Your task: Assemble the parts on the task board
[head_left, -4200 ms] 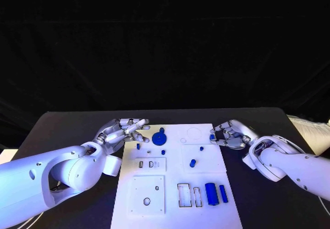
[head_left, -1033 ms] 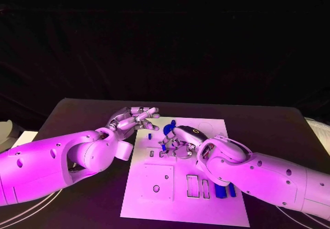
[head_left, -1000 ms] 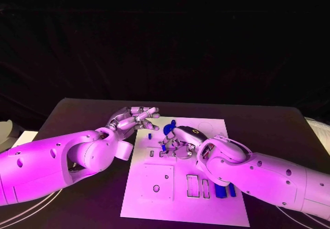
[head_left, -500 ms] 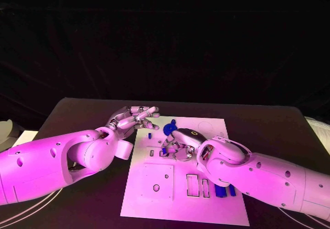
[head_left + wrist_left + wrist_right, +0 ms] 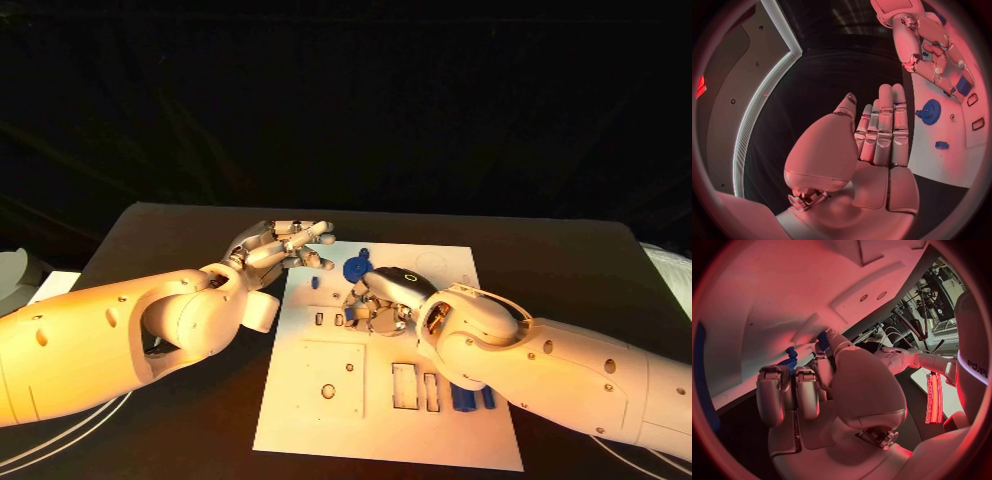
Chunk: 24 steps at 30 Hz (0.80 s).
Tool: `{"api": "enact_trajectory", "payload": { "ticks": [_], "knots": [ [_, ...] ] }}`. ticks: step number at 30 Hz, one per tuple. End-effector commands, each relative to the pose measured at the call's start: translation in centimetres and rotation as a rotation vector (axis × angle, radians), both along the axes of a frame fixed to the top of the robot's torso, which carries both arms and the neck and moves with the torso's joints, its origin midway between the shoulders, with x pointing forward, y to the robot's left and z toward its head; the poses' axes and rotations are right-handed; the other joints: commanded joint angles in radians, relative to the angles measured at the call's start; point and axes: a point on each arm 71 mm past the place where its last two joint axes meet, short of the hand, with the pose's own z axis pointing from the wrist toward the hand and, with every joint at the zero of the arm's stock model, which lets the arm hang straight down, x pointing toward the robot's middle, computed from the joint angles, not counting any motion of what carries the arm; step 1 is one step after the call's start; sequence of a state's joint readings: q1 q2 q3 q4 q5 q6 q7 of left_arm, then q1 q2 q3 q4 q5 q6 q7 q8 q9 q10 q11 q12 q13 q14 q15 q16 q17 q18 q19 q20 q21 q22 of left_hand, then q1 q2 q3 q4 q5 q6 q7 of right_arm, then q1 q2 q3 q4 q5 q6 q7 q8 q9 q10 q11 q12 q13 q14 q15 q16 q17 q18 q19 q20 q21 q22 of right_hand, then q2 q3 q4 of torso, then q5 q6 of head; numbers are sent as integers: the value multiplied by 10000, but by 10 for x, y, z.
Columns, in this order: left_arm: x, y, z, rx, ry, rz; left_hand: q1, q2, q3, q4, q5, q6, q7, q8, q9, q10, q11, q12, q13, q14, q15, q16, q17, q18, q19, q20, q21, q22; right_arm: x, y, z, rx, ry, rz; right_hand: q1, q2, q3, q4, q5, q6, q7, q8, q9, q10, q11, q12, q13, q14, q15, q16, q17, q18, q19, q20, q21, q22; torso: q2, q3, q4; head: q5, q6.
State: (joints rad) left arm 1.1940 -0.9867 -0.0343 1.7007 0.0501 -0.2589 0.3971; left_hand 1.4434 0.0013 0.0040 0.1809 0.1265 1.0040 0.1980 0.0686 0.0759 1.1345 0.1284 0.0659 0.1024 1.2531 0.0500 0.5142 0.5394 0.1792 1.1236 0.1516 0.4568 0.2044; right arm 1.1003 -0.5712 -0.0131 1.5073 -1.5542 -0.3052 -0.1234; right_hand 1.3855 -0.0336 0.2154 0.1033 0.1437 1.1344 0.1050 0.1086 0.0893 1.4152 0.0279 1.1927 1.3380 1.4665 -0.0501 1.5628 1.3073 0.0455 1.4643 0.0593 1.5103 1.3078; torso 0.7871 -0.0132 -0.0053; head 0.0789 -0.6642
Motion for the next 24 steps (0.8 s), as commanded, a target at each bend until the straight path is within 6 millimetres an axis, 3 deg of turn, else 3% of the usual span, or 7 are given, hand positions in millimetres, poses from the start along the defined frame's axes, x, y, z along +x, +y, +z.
{"api": "enact_trajectory", "payload": {
  "ticks": [1, 10, 15, 24],
  "knots": [
    [-1, -2, 1, -158, -69, -175, 52, 61, 5, -63, -21, -83, -11, -22, -12, -75, -7, 1, 3, -82, -11, 61, 10, 16, -47, 10, 54, 9, 0, -4, -11, -869, 298, -173, -96, -87, -15, -45, 52, 127, -105, -7, 12, 97, -165, -119, -131, 1006, -57, -24, 2490, -145, 376, -73, -30, 1267, -3, -2, -10, -8, -11],
    [-1, -2, 1, -159, -66, -180, 52, 61, 5, -63, -21, -83, -11, -22, -12, -75, -7, 1, 3, -82, -11, 61, 10, 16, -47, 10, 54, 9, -1, -2, -12, -1026, 344, -220, -346, -316, -129, -8, -58, -51, -13, -143, -34, 2, -93, -324, -246, 994, -4, -59, 2443, -126, 329, -40, -80, 1177, 1, -10, -4, -31, -18],
    [-1, -2, 1, -158, -65, -181, 52, 61, 5, -63, -21, -83, -11, -22, -12, -75, -7, 1, 3, -82, -11, 61, 10, 16, -47, 10, 54, 9, 0, -2, -12, -1069, 334, -324, -638, -510, -286, 117, -357, -375, 119, -349, -113, -128, 21, -608, -416, 984, 89, -90, 2403, -107, 283, 32, -132, 1084, -3, -9, -4, -36, -28],
    [-1, -2, 1, -159, -62, -187, 58, 75, 24, -70, -22, -68, -14, -13, -8, -58, -11, 10, 6, -96, -14, 70, 29, 17, -60, 9, 68, 17, 0, -1, -10, -955, 206, -451, -788, -654, -411, 199, -462, -554, 177, -419, -160, -258, 84, -875, -589, 975, 149, -116, 2369, -91, 250, 101, -172, 1015, -6, -8, 6, -77, -53]
  ]
}}
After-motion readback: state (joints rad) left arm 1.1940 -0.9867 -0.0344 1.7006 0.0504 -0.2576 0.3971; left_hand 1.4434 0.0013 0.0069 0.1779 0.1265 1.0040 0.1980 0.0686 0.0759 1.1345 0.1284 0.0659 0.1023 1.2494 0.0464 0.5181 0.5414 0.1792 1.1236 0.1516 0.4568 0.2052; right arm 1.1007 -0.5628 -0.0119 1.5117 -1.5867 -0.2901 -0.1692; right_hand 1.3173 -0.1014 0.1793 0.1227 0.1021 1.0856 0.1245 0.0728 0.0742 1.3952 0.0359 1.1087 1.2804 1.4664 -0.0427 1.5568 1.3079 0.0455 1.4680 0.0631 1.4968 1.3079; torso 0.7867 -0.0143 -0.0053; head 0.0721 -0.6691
